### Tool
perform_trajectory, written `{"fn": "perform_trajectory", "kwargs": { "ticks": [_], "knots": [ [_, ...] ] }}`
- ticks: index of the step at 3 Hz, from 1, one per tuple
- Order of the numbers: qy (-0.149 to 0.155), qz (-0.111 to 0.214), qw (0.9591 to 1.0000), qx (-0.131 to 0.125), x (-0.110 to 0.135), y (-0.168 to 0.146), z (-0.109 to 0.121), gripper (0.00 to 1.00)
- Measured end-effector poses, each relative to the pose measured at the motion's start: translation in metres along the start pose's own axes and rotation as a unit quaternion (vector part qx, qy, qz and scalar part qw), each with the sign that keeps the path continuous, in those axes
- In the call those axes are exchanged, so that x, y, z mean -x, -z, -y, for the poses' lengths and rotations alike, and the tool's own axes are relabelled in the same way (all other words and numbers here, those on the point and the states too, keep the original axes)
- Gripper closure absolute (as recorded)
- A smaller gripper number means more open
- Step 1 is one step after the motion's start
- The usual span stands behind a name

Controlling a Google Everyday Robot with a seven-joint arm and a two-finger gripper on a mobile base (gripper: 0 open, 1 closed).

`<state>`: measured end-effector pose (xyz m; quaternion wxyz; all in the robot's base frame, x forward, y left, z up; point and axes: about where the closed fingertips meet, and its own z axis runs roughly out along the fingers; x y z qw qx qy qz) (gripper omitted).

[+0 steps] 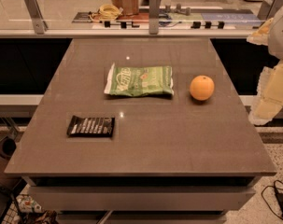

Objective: Pick rxbar chocolate

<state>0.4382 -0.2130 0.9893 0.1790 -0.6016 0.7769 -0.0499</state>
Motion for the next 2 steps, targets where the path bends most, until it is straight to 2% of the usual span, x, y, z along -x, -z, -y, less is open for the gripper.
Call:
{"fn": "perform_trajectory", "kwargs": {
  "ticks": [1, 2],
  "knots": [
    [0.0, 0.0, 1.0, 0.0, 0.0, 0.0001, 0.0, 0.0],
    [-0.006, 0.037, 0.9992, 0.016, 0.0062, -0.0076, -0.0058, 0.0]
  ]
}}
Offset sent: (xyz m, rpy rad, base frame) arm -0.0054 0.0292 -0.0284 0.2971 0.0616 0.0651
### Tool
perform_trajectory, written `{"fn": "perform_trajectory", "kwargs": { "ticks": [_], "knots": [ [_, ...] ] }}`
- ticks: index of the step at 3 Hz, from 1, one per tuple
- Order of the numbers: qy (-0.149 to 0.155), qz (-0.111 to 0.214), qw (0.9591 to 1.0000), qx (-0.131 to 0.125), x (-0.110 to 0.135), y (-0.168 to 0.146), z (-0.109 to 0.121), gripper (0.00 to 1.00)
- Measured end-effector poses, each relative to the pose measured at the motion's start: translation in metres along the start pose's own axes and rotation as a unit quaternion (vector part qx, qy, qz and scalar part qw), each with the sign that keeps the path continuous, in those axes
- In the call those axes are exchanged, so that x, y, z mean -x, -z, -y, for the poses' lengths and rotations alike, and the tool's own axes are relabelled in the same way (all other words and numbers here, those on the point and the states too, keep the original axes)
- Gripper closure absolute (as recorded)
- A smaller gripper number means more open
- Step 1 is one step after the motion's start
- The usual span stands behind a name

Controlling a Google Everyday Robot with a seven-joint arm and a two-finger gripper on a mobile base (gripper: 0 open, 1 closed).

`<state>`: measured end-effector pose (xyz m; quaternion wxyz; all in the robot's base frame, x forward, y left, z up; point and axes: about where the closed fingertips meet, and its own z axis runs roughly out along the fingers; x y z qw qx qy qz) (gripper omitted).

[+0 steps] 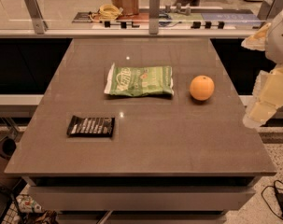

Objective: Pick rxbar chocolate

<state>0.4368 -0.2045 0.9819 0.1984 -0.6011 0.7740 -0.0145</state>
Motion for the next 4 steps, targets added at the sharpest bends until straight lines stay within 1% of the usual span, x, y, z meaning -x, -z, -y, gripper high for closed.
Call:
{"fn": "perform_trajectory", "kwargs": {
  "ticks": [1, 2, 3, 4],
  "knots": [
    [-0.015, 0.07, 0.997, 0.029, 0.017, -0.018, -0.016, 0.0],
    [-0.041, 0.146, 0.9871, 0.051, 0.033, -0.036, -0.032, 0.0],
    [-0.08, 0.223, 0.9697, 0.06, 0.054, -0.055, -0.046, 0.0],
    [-0.113, 0.283, 0.9509, 0.05, 0.073, -0.075, -0.05, 0.0]
  ]
}}
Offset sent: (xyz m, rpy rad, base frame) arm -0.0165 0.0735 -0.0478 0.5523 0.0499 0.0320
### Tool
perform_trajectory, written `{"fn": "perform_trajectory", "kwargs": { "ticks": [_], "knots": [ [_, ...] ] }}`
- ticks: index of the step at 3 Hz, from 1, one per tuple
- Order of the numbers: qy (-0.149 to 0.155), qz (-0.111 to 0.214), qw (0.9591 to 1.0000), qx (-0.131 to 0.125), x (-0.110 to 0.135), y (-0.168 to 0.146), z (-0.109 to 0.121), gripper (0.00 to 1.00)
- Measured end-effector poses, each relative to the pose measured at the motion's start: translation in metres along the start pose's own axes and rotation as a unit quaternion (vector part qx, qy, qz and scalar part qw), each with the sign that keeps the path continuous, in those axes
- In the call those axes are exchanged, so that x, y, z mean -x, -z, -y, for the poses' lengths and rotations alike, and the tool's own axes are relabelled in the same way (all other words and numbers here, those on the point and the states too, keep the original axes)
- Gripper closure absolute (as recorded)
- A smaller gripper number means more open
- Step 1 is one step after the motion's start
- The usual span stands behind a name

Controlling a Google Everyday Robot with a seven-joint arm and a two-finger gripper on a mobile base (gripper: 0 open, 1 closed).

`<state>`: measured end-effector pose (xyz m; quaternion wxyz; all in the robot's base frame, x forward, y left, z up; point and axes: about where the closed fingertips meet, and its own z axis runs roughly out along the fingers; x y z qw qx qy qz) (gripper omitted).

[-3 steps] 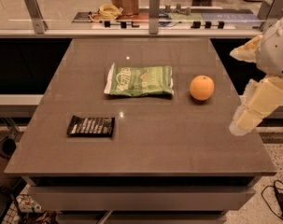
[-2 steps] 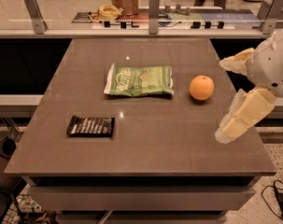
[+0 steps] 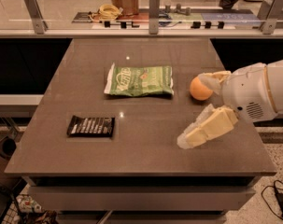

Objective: Pick rxbar chocolate

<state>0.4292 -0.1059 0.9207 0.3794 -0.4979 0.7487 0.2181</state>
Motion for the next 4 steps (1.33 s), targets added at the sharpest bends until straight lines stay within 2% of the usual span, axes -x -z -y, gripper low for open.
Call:
{"fn": "perform_trajectory", "kwargs": {
  "ticks": [1, 2, 3, 4],
  "knots": [
    [-0.006, 0.018, 0.9998, -0.01, 0.008, -0.003, 0.002, 0.0],
    [-0.004, 0.015, 0.9998, -0.008, 0.008, -0.002, 0.001, 0.0],
    [0.0, 0.036, 0.9993, -0.01, 0.011, -0.023, 0.005, 0.0],
    [0.008, 0.063, 0.9979, -0.007, 0.016, -0.057, 0.002, 0.0]
  ]
}}
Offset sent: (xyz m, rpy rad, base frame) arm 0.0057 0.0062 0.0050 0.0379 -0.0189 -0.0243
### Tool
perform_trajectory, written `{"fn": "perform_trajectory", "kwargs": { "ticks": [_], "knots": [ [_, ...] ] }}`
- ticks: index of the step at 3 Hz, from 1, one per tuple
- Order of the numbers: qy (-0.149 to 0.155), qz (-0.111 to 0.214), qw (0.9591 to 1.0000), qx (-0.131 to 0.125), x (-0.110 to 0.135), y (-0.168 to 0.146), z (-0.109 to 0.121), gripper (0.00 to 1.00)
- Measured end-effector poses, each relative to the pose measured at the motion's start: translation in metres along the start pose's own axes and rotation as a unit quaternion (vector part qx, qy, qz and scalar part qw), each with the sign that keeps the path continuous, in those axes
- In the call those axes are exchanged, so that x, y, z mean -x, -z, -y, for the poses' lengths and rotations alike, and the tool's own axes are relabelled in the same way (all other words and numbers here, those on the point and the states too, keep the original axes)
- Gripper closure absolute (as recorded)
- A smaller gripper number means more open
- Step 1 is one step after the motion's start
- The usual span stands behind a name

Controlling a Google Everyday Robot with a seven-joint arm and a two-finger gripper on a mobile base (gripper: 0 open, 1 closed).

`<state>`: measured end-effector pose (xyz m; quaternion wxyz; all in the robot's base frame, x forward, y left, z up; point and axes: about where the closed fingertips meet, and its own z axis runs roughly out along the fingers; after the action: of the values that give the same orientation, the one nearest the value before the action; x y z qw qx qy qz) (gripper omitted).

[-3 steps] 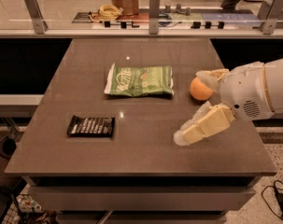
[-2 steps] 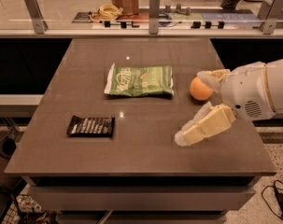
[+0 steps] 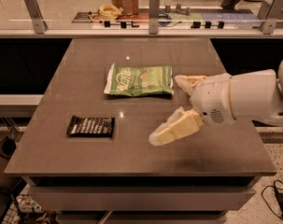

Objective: Pick rxbar chocolate

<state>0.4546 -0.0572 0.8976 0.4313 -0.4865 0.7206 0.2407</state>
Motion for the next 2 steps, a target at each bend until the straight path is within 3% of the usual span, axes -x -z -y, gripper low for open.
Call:
{"fn": "perform_trajectory", "kwargs": {
  "ticks": [2],
  "knots": [
    [0.012, 0.032, 0.9993, 0.015, -0.006, -0.058, -0.009, 0.0]
  ]
}}
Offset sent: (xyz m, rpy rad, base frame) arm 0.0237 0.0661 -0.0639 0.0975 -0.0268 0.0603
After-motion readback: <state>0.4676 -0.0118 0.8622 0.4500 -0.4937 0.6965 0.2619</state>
